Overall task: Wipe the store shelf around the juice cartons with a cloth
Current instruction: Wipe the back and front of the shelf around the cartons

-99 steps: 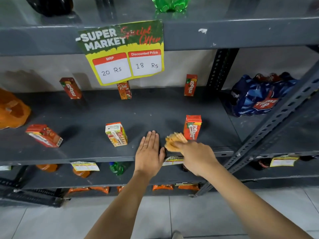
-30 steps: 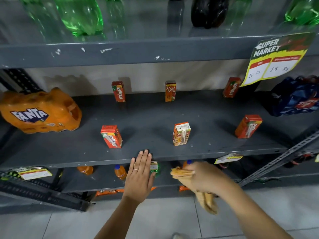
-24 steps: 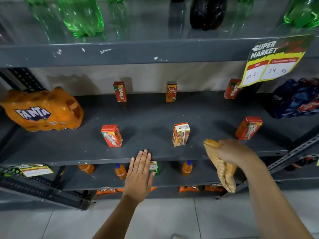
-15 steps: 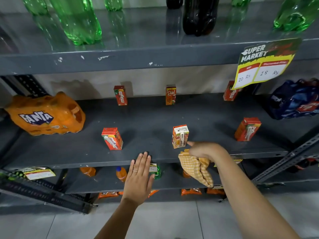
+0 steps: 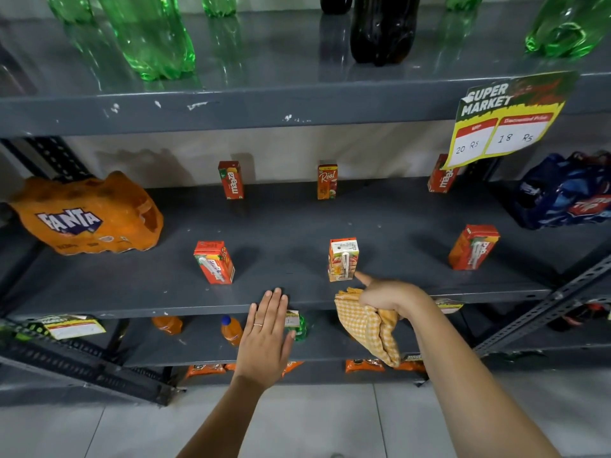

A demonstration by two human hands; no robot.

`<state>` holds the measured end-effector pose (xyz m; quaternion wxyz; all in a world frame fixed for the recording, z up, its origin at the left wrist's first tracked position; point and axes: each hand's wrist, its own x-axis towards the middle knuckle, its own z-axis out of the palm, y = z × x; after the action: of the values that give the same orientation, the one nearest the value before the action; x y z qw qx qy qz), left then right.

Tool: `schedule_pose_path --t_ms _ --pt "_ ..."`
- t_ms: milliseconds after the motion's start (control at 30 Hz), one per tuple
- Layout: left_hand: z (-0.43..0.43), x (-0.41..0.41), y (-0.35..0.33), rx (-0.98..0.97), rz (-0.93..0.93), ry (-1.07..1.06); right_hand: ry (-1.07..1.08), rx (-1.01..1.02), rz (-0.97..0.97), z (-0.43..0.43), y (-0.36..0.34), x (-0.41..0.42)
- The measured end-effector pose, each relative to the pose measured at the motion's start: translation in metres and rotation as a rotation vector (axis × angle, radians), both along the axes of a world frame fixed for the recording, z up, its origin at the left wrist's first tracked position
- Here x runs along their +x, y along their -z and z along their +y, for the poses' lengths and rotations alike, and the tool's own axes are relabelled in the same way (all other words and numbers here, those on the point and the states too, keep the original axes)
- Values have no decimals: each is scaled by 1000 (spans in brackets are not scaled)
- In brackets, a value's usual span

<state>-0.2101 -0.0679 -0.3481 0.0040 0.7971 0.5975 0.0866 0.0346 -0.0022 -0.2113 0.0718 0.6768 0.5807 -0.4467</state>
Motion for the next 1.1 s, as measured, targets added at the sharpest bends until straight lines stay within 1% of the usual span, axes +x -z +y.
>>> schedule_pose_path --t_ms 100,233,300,333,400,467,533,600,633,733,767,867,967,1033,1067,1100 --pt "0 0 0 3 -3 -2 5 -7 11 -6 -2 -1" --pt "0 -1 0 15 -33 25 -103 31 -99 -25 -23 4" --pt "-1 -6 -1 27 -60 35 -145 66 -80 -35 -43 -4" --pt "-3 -10 -1 36 -81 27 -165 113 -53 -36 -53 -14" --pt "-11 -27 3 53 -136 -32 -225 274 -24 -30 -65 -41" --pt "-24 -55 8 54 -164 -123 -262 473 -92 -13 -68 -79" --pt "-34 -91 9 51 -137 -184 -242 641 -197 10 -58 -122" --pt "-29 -126 3 48 -89 -214 -201 697 -260 33 -38 -158" --pt "-22 -141 -1 43 -61 -224 -178 675 -262 40 -28 -170" --pt "2 -174 -16 8 4 -197 -29 511 -202 47 5 -187" --pt "8 -181 -19 -6 20 -161 -37 479 -233 42 12 -188" --pt "11 -193 -18 -13 52 -60 -162 441 -306 16 22 -192" --pt "12 -201 -13 -5 32 -6 -191 380 -311 -29 23 -194" --pt "13 -212 -15 3 18 48 -203 292 -357 -52 13 -203" --pt "12 -221 -16 3 2 69 -202 231 -344 -58 4 -211" --pt "9 -232 -17 2 -14 75 -181 178 -293 -63 -5 -223"
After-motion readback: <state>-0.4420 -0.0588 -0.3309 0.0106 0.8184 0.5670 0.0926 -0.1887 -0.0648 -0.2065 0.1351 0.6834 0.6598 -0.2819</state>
